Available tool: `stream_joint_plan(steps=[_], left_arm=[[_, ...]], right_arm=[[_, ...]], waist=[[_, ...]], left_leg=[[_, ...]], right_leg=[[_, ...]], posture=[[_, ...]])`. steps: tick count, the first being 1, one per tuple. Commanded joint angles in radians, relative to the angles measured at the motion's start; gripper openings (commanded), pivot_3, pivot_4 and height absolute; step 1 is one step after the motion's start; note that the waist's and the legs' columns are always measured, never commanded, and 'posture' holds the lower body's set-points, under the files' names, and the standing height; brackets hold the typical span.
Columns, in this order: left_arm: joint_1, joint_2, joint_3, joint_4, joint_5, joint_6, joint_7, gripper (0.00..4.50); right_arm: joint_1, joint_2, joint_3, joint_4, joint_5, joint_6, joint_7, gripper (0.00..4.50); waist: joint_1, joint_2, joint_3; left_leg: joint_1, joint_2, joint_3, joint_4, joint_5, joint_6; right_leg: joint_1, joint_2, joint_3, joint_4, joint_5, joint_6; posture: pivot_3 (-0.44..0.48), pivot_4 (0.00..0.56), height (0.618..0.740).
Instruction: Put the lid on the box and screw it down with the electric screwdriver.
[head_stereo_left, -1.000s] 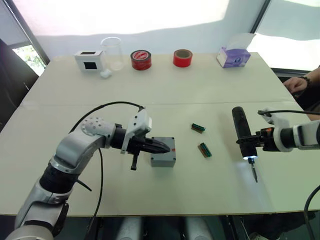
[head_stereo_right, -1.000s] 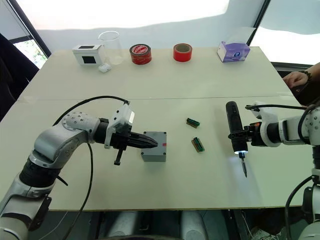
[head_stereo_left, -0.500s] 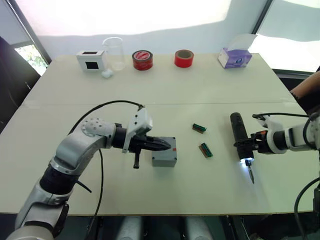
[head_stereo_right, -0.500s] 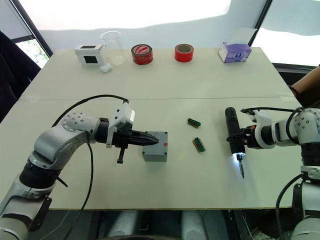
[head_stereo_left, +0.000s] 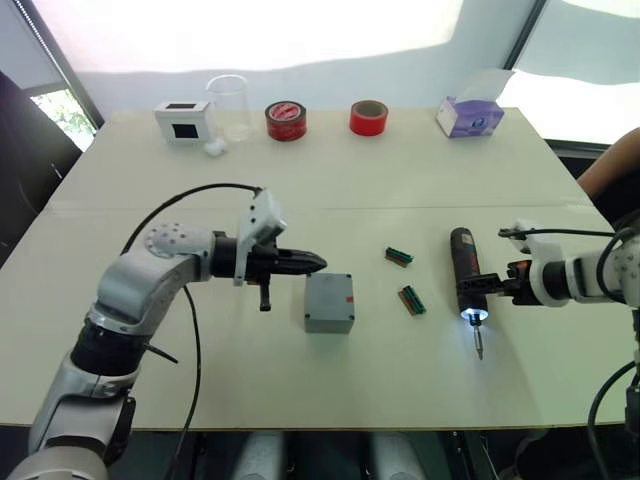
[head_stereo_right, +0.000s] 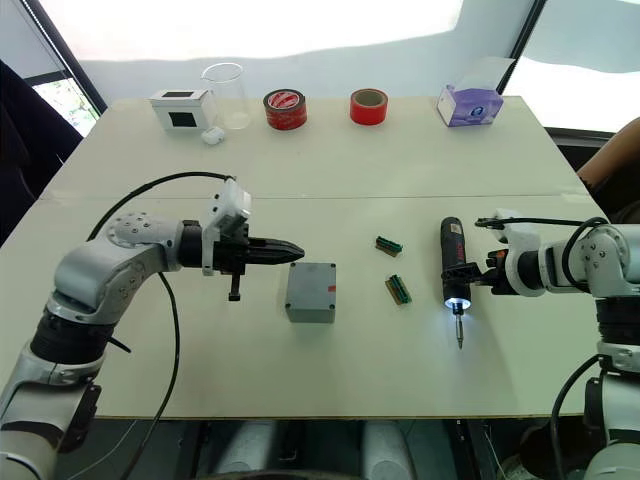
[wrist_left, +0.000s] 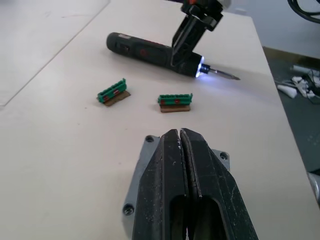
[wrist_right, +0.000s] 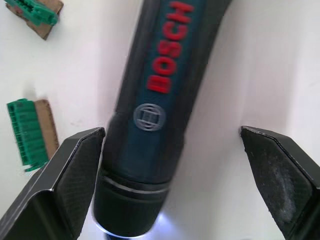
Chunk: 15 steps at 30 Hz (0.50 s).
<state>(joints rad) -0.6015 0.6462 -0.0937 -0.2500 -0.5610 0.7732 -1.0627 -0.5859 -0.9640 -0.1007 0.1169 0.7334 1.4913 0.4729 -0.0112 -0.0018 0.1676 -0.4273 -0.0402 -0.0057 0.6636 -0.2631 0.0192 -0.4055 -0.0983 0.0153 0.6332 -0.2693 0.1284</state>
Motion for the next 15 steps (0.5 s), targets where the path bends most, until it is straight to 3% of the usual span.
stream_joint_plan(steps=[1,5,9,12,15], left_arm=[[0.034,0.078,0.124,-0.009,-0.067,0.062,0.004,0.00],[0.179,0.189,0.191,-0.090,-0.117,0.145,-0.010,0.00],[0.353,0.280,0.259,-0.195,-0.170,0.208,-0.009,0.00],[0.421,0.302,0.266,-0.245,-0.180,0.219,0.014,0.00],[0.455,0.292,0.253,-0.282,-0.199,0.238,0.046,0.00]], right_arm=[[0.007,-0.060,-0.063,-0.126,-0.004,-0.115,0.086,4.44],[0.056,-0.079,-0.156,-0.284,0.040,-0.148,0.140,4.44],[0.240,-0.063,-0.271,-0.551,0.190,-0.169,0.278,4.44],[0.403,-0.039,-0.323,-0.692,0.310,-0.170,0.368,4.44],[0.550,-0.035,-0.303,-0.771,0.313,-0.220,0.409,4.44]], waist=[[-0.003,0.001,0.000],[-0.004,0.001,0.000],[0.004,0.000,0.000],[0.019,-0.001,0.000],[0.029,-0.001,0.000]], left_leg=[[0.000,0.000,0.000,0.000,0.000,0.000],[0.000,0.001,0.000,-0.001,0.000,0.000],[0.000,0.001,0.000,-0.002,-0.001,0.001],[0.001,0.001,-0.002,-0.001,-0.001,0.001],[0.001,0.000,-0.002,0.000,-0.001,0.001]], right_leg=[[-0.001,0.000,0.000,0.000,0.000,0.000],[-0.001,0.001,0.000,0.001,0.000,0.000],[-0.001,0.000,0.001,0.000,0.000,0.000],[0.002,-0.003,0.000,-0.001,0.000,0.000],[0.004,-0.006,0.000,-0.002,0.000,-0.003]], posture=[[0.000,0.150,0.740],[0.000,0.150,0.740],[0.000,0.150,0.740],[0.000,0.150,0.740],[0.000,0.150,0.740]])
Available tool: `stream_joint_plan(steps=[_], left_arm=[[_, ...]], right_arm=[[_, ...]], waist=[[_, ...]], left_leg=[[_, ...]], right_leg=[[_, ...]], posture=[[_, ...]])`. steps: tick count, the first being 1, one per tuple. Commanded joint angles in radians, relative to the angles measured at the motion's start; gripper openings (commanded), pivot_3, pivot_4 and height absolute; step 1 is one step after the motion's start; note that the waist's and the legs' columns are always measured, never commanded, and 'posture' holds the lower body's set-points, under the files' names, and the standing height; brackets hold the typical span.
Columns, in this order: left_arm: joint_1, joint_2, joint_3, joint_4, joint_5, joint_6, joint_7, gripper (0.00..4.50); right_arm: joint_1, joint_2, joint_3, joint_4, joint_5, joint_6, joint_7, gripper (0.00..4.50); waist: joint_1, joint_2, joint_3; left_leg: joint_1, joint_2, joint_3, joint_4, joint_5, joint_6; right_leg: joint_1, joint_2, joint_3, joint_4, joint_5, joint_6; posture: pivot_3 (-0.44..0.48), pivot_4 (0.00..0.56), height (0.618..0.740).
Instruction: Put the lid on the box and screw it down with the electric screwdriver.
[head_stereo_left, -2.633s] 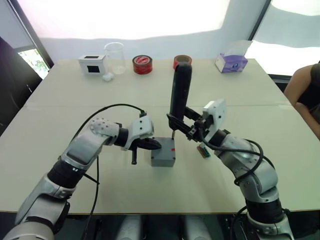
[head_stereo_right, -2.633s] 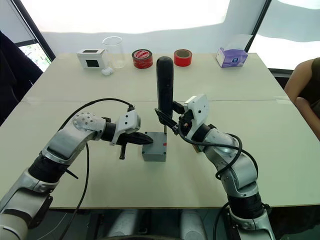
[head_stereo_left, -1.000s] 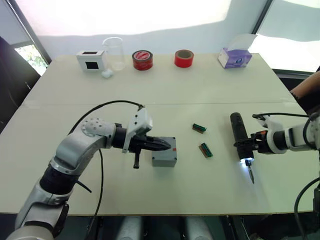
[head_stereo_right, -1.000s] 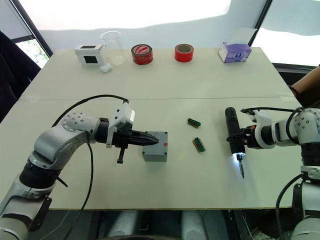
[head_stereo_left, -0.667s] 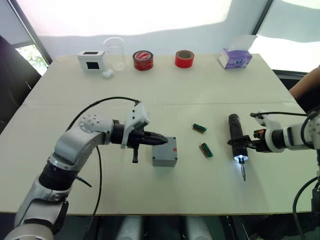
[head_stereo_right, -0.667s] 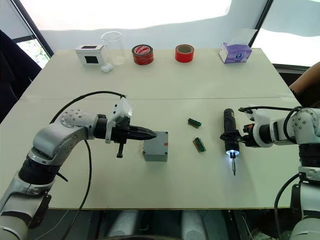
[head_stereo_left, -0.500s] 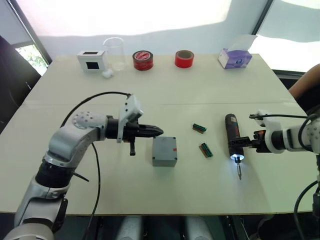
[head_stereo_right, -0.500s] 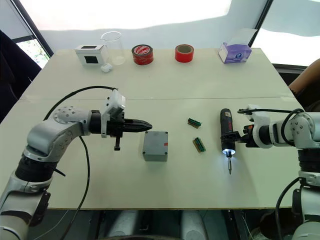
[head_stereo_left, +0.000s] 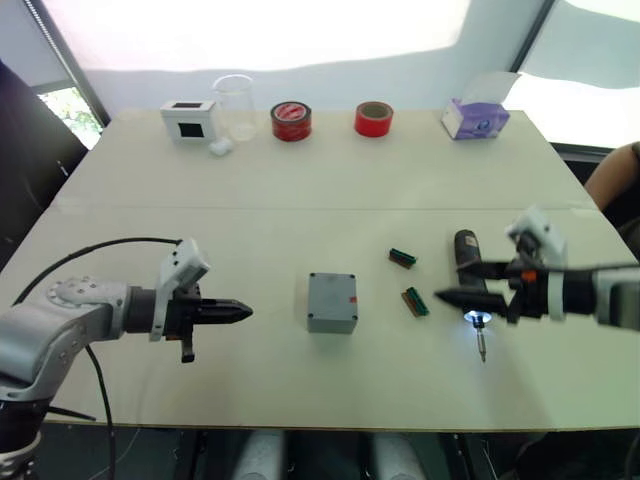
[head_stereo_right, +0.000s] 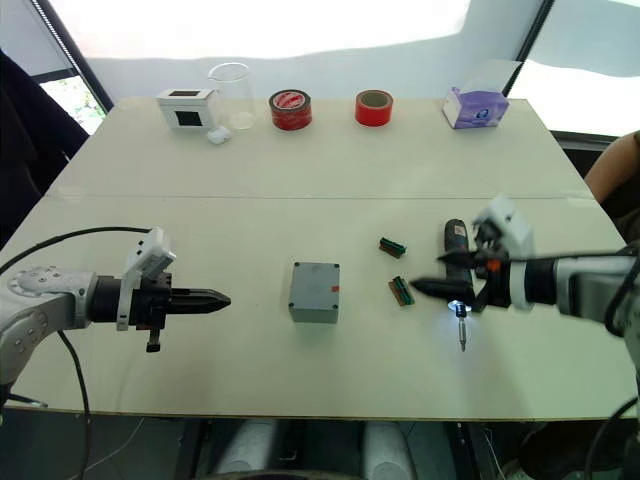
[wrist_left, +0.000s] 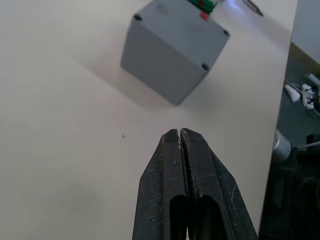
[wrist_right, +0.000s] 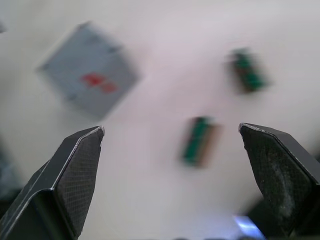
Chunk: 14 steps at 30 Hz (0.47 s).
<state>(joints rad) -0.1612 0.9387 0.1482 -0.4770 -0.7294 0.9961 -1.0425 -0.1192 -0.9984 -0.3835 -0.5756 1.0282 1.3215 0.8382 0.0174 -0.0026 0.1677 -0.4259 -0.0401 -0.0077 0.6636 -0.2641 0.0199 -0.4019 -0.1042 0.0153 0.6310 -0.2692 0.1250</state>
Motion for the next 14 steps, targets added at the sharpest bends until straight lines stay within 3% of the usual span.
stream_joint_plan(steps=[1,8,14], left_arm=[[0.044,0.003,0.005,-0.079,-0.042,0.022,0.026,0.00],[0.198,0.028,-0.012,-0.171,-0.071,0.016,0.024,0.00],[0.183,-0.021,-0.039,-0.152,-0.066,-0.014,0.068,0.00]], right_arm=[[0.133,-0.001,0.000,-0.094,-0.009,-0.081,0.050,4.44],[0.266,-0.007,0.025,-0.091,-0.075,-0.197,0.079,4.44],[0.248,0.018,0.025,-0.071,-0.020,-0.201,0.061,4.44]], waist=[[-0.002,-0.002,-0.001],[-0.006,-0.001,-0.001],[-0.002,-0.002,-0.001]], left_leg=[[0.000,0.000,0.000,0.000,0.000,0.000],[0.000,0.001,0.001,-0.001,0.000,0.000],[0.000,0.000,0.001,-0.001,0.000,-0.001]], right_leg=[[0.000,0.000,0.000,0.000,-0.001,-0.002],[-0.002,0.000,0.001,0.000,-0.001,-0.003],[-0.001,-0.002,0.001,-0.001,-0.001,-0.004]], posture=[[0.000,0.150,0.740],[0.000,0.150,0.740],[0.000,0.150,0.740]])
